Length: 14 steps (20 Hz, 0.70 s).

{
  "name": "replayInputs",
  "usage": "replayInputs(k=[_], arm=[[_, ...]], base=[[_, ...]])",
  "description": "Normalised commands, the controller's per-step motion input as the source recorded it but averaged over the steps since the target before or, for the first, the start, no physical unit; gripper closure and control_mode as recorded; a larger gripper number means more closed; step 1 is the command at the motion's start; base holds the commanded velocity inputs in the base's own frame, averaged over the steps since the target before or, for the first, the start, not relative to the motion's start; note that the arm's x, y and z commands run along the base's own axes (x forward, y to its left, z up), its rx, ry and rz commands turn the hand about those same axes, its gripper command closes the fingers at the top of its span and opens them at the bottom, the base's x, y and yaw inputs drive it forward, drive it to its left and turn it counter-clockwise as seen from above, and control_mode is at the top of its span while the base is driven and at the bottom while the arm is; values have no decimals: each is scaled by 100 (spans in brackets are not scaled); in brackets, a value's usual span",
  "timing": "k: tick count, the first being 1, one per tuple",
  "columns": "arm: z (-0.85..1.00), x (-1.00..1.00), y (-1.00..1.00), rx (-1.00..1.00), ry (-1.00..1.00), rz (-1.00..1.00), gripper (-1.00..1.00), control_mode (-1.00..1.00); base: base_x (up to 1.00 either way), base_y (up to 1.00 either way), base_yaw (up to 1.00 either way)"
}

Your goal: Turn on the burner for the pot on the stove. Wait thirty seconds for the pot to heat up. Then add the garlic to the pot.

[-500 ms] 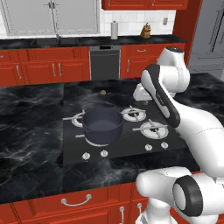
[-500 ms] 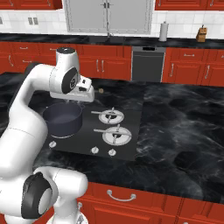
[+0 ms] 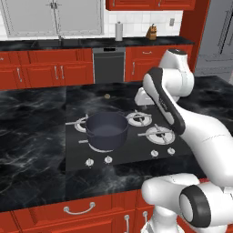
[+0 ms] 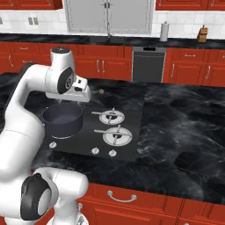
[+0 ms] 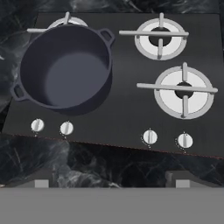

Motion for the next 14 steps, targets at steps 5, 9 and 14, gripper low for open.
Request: replayInputs(k=[5, 9, 14], arm=[[0, -33, 37, 0, -8, 1, -100, -100], [0, -31, 39, 0, -7, 2, -100, -100], [0, -44, 33, 0, -10, 1, -100, -100]], base=[[0, 0, 0], [0, 0, 0], [0, 0, 0]])
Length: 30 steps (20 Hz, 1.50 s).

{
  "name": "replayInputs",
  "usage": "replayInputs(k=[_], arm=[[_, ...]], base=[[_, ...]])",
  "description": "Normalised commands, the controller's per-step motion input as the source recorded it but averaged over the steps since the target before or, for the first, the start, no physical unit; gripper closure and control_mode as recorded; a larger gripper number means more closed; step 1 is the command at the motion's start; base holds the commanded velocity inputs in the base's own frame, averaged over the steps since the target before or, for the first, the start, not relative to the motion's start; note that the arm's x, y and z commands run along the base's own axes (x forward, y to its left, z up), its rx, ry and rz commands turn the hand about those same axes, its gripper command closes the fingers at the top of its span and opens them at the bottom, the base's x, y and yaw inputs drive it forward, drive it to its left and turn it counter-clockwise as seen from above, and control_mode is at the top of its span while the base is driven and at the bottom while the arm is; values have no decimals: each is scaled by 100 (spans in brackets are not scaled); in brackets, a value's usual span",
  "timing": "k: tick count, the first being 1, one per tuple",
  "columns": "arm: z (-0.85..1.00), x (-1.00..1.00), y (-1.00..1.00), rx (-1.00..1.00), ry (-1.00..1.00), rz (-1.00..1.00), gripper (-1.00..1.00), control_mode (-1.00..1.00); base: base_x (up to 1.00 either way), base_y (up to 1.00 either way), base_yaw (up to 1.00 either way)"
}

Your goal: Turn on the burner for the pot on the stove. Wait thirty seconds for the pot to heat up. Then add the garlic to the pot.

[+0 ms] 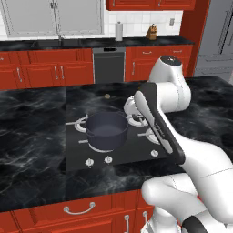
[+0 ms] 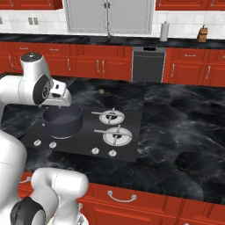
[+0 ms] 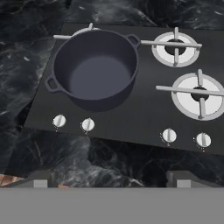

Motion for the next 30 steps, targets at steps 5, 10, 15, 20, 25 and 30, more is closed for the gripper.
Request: replayInputs(k=[5, 10, 15, 20, 25, 30], arm=[[0, -32, 29, 0, -4, 2, -100, -100], [0, -9, 3, 0, -2, 0, -100, -100], [0, 0, 0, 0, 0, 0, -100, -100], [0, 0, 0, 0, 0, 0, -100, -100], [0, 0, 0, 0, 0, 0, -100, -100], [-1, 0, 1, 0, 0, 0, -100, -100]], base=[[0, 0, 0], [0, 0, 0], [0, 0, 0], [0, 0, 0], [0, 0, 0], [0, 0, 0]])
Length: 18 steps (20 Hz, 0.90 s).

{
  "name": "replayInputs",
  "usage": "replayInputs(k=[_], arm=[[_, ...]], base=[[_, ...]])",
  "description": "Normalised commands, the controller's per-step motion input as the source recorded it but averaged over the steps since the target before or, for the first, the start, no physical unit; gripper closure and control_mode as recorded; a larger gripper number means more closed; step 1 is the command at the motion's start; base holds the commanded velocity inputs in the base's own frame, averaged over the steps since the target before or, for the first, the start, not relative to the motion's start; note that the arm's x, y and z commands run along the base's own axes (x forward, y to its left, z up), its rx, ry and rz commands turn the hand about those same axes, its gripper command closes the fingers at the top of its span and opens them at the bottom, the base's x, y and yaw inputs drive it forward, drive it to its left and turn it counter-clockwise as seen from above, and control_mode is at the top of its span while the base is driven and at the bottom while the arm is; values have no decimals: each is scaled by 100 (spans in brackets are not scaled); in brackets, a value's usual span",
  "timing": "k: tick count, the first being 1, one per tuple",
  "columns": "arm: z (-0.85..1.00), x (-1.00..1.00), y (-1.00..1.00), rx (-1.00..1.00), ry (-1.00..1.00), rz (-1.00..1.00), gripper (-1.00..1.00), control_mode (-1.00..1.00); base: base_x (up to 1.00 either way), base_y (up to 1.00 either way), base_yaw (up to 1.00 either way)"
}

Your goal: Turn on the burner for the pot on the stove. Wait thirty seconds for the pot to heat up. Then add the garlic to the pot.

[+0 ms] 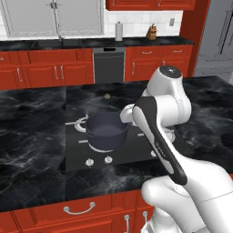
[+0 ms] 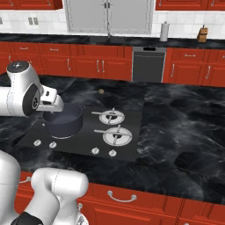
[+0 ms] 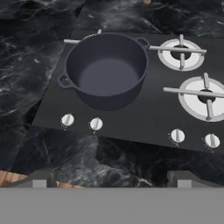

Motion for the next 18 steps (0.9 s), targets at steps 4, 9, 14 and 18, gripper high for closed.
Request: replayInputs(k=[4, 9, 14, 18], arm=[[-8, 0, 10, 0, 0, 0, -100, -100], [-20, 0, 28, 0, 1, 0, -100, -100], [-19, 0, 50, 0, 0, 0, -100, -100], [-23, 0, 62, 0, 0, 0, -100, -100]], base=[[0, 0, 0], [0, 0, 0], [0, 0, 0], [0, 0, 0]])
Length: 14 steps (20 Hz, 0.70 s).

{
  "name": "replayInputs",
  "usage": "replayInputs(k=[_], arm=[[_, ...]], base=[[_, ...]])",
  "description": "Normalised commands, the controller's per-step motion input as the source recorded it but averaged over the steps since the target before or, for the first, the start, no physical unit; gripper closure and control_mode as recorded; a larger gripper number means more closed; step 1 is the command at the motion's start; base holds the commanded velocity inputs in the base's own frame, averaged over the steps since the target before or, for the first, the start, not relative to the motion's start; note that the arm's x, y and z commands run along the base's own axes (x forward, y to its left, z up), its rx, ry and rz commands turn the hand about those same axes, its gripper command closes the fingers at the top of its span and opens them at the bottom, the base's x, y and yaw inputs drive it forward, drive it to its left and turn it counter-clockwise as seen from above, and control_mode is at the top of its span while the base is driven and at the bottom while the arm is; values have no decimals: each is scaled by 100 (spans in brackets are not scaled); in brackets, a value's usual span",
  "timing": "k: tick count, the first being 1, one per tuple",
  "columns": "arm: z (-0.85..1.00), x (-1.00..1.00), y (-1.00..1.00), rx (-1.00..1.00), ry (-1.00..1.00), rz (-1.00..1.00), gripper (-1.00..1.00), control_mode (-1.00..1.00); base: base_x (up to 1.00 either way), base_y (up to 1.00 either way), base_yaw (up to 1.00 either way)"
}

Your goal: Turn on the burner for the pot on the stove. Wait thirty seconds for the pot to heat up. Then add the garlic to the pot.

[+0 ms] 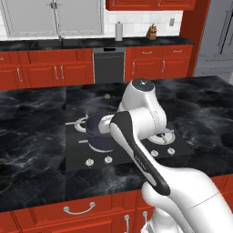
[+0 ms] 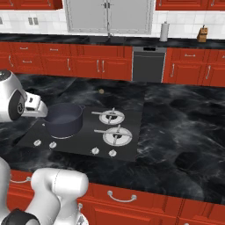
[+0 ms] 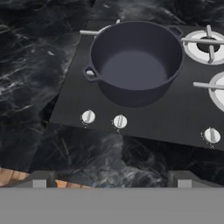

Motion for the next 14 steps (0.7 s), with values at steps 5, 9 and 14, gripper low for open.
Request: replayInputs(k=[5, 9, 14], arm=[[-34, 0, 59, 0, 1, 0, -100, -100], [-33, 2, 50, 0, 0, 0, -100, -100], [-31, 5, 37, 0, 6, 0, -100, -100]], base=[[0, 0, 0], [0, 0, 0], [0, 0, 0]])
